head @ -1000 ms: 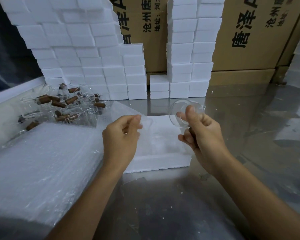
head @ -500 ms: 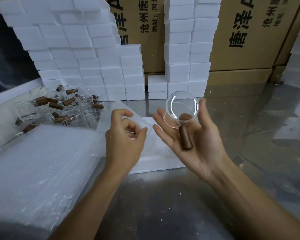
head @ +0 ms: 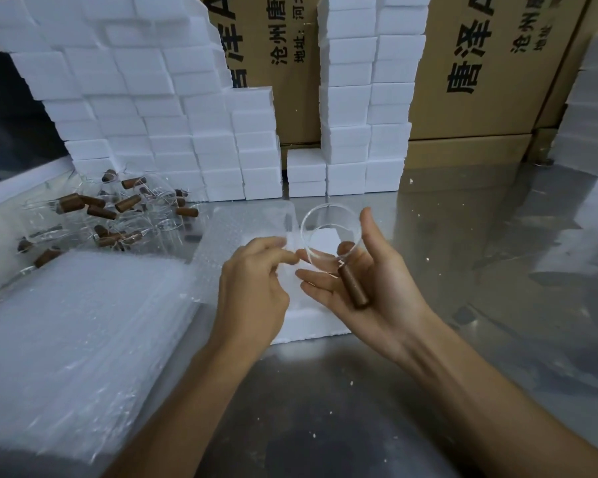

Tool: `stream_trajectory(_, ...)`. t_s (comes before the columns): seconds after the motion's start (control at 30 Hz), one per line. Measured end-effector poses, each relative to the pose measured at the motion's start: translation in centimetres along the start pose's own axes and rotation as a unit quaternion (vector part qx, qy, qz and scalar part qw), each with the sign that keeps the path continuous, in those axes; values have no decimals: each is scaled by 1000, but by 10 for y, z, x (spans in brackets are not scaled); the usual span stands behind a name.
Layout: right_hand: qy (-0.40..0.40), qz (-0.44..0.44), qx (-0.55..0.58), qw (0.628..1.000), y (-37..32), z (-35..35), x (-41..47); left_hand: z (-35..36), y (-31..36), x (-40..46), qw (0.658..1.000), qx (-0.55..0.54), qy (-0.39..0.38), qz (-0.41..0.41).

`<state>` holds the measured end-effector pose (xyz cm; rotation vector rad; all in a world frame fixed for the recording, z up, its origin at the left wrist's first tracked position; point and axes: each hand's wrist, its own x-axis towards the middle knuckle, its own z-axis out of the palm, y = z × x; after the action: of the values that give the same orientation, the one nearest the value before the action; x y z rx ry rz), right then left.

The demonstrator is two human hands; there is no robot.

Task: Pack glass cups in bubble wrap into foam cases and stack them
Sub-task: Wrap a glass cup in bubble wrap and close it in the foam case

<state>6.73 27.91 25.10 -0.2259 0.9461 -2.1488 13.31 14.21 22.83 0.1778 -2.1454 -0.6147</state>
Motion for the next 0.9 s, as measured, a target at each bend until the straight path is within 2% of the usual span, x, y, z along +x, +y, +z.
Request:
stream_trajectory(0.1, 27, -16, 11, 999, -3, 0, 0, -5, -3, 1, 998, 63, 4, -25)
stream_trajectory(0.27, 46, -37, -14, 998, -5, -2, 0, -12, 4, 1, 992, 86, 57, -70)
stream_trajectory(0.33, 31, -39, -24, 998, -5, -1, -2, -13, 6, 0, 993, 91, 43, -64)
stream_trajectory(0.5, -99, -5, 4, 995, -3, 13, -12, -7, 9, -3, 998, 49, -15, -28)
stream_trajectory(0.63, -67, -12, 49, 996, 3, 15, -14, -4, 9, -4, 999, 24, -29, 4)
stream_trajectory(0.77, -50, -39, 35, 997, 4, 9, -10, 0, 8, -6, 996, -6, -67, 50)
stream_trajectory(0.83, -49, -63, 13, 997, 3, 5, -6, 1, 5, -7, 996, -16, -75, 50)
stream_trajectory(0.9, -46, -91, -58, 993, 2, 0, -3, 1, 4, -6, 996, -32, -77, 42)
